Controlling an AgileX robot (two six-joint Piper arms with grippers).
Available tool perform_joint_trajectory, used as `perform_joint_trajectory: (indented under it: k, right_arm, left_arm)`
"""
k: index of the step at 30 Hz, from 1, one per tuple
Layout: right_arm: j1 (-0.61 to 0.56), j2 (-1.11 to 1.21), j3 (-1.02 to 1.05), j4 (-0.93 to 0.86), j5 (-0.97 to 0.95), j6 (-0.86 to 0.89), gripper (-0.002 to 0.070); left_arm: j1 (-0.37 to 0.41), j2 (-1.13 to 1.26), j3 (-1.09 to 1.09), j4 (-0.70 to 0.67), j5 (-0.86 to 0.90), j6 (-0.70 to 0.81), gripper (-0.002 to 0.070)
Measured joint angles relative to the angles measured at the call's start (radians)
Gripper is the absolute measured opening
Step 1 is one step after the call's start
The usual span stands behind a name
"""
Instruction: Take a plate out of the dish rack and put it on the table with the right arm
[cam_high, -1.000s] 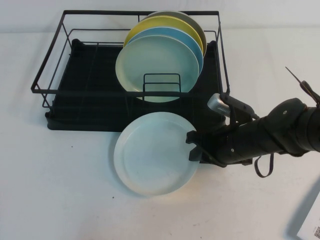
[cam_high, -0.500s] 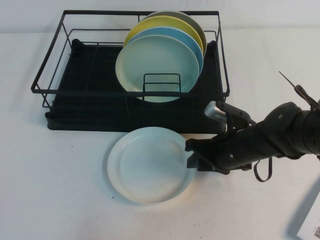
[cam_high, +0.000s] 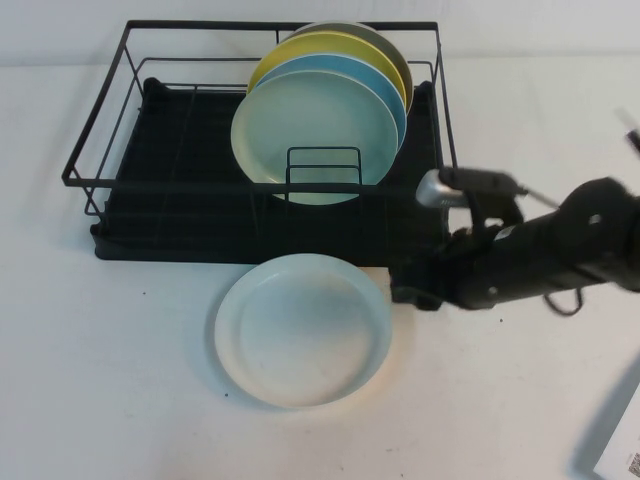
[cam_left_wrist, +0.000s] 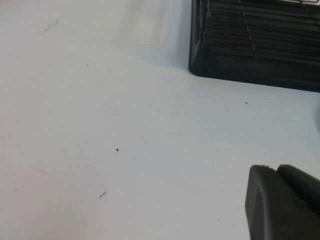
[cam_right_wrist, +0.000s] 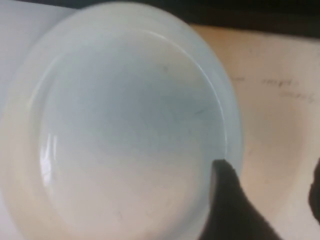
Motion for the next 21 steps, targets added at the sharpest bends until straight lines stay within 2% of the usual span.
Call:
perform_joint_trajectory:
  k: [2,6,8,12,21]
  right_arm:
    - [0.000,-0.070,0.000,-0.105,0.024,0.032,0.0287]
    - [0.000,-0.234,0.000,-0.226,0.118,0.054,0.0078]
    - [0.000,-0.303,0.000,-0.249,0.166,0.043,0.0027]
    - [0.000,-0.440,0.004,-0.286,0.237,0.034,-0.0008]
    - [0.000,-0.699,0.120,-0.332,0.346,0.030,-0.0017]
  left_arm:
    - [0.000,0.000,0.000,0.000,0.000,0.000,-0.0004]
    - [0.000,0.000,0.000,0.000,0.000,0.000,-0.0004]
    - [0.000,0.000,0.000,0.000,0.000,0.000,-0.0004]
    - [0.000,0.000,0.000,0.000,0.000,0.000,-0.0004]
    - [0.000,0.000,0.000,0.000,0.000,0.000,-0.0004]
